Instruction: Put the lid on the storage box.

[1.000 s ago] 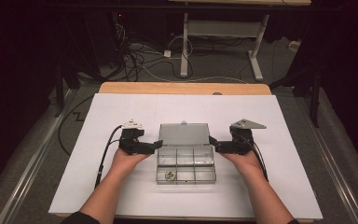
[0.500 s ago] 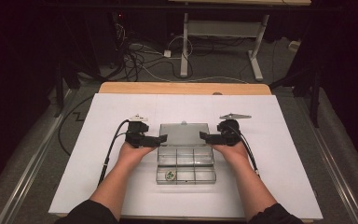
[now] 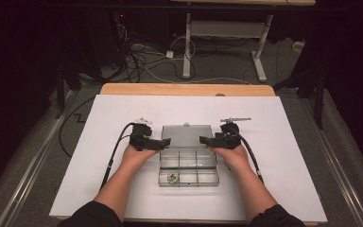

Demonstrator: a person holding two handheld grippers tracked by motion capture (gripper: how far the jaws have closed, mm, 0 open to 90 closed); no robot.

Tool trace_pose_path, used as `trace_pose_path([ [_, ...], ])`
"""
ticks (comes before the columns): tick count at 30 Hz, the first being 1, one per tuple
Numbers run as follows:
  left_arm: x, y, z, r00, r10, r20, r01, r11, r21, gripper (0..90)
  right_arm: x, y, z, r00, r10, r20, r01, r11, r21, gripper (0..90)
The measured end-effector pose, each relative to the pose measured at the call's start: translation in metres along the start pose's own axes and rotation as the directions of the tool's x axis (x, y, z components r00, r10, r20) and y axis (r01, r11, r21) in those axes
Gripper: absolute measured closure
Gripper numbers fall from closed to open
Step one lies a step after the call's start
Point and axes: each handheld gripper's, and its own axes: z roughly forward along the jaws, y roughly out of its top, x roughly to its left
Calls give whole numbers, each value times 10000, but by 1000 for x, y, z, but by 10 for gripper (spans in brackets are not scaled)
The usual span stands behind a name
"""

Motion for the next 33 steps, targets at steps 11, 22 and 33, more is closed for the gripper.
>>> trace_pose_path([
  [11,0,0,0,9998,-47,192,46,10000,39,0,3,-1,0,9970,439,-636,-423,9988,258,237],
  [22,-1,0,-1,9995,135,269,-135,9999,17,23,6,-3,0,9952,595,-781,-583,9981,174,274],
  [33,-1,2,-9,9982,427,414,-412,9986,-343,154,11,-7,-7,9986,-109,-511,68,9968,-799,382],
])
